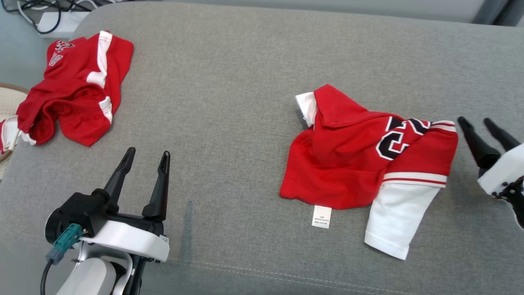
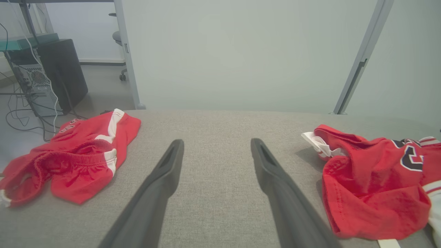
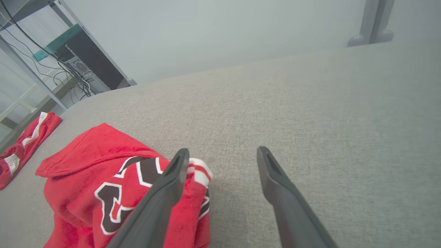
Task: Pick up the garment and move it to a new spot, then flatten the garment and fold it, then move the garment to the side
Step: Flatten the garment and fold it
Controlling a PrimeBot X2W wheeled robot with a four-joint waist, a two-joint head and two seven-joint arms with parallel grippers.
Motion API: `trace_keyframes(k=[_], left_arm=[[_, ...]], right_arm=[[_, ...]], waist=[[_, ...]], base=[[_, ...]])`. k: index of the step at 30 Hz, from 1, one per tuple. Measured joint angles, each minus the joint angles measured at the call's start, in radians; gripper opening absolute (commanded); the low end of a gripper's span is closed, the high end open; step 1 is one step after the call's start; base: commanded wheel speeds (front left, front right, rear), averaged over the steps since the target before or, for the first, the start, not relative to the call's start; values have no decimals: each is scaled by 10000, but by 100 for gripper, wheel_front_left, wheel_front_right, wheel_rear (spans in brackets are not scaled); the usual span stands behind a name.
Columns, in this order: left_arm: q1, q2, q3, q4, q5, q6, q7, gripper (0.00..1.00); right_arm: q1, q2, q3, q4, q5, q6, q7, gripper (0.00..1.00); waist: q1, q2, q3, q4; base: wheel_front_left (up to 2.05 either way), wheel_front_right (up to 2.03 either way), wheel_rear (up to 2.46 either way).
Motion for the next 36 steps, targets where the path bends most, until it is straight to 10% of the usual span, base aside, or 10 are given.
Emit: trace_keyframes(k=[9,20,36], left_arm=[[477,322,228,-255,-4,385,59,100],[1497,476,495,-188,-27,715,-61,100],[2847,598,882,-61,-73,846,-288,100]], right_arm=[[558,514,-2328,594,-2688,0,-1394,100],[4793,4090,-6665,-3043,-8943,4,-1423,100],[8095,5691,-7206,-5070,-10297,4,-1258,100]], waist=[[0,0,-713,-727],[0,0,-1779,-1368],[0,0,-2707,-1397]], base=[[0,0,0],[0,0,0],[0,0,0]])
